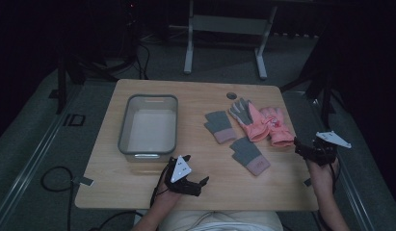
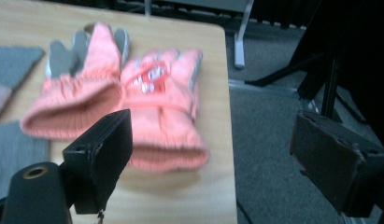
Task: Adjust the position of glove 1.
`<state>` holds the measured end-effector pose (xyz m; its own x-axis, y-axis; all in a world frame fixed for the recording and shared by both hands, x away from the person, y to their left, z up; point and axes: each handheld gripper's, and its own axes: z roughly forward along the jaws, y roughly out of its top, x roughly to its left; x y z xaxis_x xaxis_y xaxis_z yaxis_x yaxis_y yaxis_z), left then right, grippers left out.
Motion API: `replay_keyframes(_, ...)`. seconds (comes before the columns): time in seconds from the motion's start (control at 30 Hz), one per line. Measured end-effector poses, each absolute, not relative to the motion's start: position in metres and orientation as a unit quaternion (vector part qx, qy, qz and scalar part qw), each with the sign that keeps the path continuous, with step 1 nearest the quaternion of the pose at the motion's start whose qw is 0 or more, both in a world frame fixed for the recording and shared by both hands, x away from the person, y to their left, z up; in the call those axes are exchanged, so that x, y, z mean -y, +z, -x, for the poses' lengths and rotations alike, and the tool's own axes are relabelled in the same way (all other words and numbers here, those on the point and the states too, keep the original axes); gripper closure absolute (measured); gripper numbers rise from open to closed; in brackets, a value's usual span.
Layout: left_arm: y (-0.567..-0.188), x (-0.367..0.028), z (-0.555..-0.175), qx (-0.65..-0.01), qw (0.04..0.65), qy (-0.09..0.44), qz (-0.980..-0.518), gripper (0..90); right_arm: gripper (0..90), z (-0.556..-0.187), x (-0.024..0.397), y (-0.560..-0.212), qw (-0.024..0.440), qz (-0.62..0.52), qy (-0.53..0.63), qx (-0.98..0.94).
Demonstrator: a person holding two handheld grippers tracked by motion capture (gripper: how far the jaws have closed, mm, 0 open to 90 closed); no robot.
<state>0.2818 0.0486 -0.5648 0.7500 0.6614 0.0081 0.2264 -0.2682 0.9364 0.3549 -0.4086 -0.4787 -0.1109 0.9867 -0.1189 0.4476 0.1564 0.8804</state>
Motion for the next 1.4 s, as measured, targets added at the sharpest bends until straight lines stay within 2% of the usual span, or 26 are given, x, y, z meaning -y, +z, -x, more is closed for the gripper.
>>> replay_keyframes(0.23,-0.565,-0.048,-0.281,-0.287,0.531,0.205,-0.770,0.0,13.2,-0.364,0.398,-0.456,0.392,-0.533,0.367,-0.654)
replay_keyframes(0.37,-0.565,-0.048,-0.281,-0.288,0.532,0.206,-0.769,0.0,14.5,-0.371,0.389,-0.450,0.357,-0.536,0.375,-0.667)
replay_keyframes(0.57,-0.565,-0.048,-0.281,-0.287,0.532,0.206,-0.770,0.0,14.2,-0.381,0.371,-0.444,0.337,-0.526,0.383,-0.680)
replay_keyframes(0.7,-0.565,-0.048,-0.281,-0.288,0.532,0.206,-0.770,0.0,12.9,-0.385,0.364,-0.443,0.340,-0.524,0.380,-0.682)
replay_keyframes(0.9,-0.565,-0.048,-0.281,-0.287,0.531,0.205,-0.770,0.0,11.0,-0.397,0.344,-0.444,0.300,-0.525,0.392,-0.694)
replay_keyframes(1.1,-0.565,-0.048,-0.281,-0.287,0.531,0.206,-0.770,0.0,10.9,-0.402,0.330,-0.443,0.309,-0.518,0.398,-0.691)
replay_keyframes(1.4,-0.565,-0.048,-0.281,-0.286,0.531,0.206,-0.770,0.0,13.2,-0.412,0.306,-0.445,0.294,-0.485,0.400,-0.720)
